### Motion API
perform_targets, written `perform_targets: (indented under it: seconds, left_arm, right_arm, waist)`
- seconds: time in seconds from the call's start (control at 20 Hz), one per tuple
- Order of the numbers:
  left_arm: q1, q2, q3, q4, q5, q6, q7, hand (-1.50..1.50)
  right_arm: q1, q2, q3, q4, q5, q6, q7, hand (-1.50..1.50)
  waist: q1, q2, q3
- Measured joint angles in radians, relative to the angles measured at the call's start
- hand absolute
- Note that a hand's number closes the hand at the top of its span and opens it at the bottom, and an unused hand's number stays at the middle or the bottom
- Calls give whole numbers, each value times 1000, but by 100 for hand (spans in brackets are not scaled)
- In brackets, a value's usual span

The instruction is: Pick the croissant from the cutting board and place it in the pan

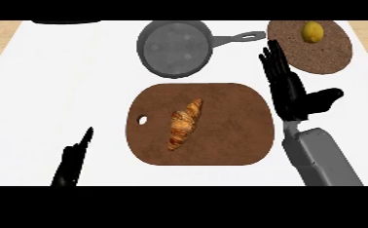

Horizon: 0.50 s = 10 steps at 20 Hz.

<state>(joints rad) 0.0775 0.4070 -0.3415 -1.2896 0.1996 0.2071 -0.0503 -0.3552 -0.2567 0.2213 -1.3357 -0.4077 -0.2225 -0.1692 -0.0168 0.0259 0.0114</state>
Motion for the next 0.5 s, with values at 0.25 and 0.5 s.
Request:
perform_targets:
  seconds: [0.25,0.5]
  left_arm:
    - [546,149,-77,-266,2,17,-252,0]
    - [582,163,-7,-283,45,61,-228,0]
  right_arm:
    - [-7,20,78,19,40,32,31,150]
    - [4,2,149,44,170,-48,26,-150]
  waist:
    - [40,-33,31]
    - [-9,-39,5]
